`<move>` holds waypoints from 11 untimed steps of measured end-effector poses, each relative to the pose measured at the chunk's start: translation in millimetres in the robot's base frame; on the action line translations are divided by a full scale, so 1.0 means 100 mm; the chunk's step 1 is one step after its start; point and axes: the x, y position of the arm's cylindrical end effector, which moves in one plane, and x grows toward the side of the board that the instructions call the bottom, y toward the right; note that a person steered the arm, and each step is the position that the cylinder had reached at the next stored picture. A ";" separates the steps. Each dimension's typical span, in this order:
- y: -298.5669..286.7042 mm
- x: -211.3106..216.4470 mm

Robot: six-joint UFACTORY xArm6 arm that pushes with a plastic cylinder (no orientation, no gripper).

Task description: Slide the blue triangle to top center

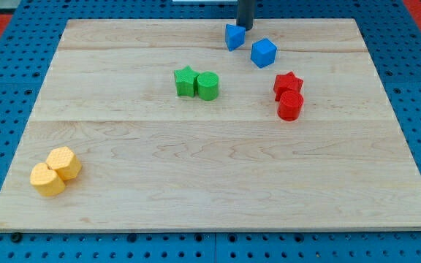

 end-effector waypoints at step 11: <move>-1.15 0.65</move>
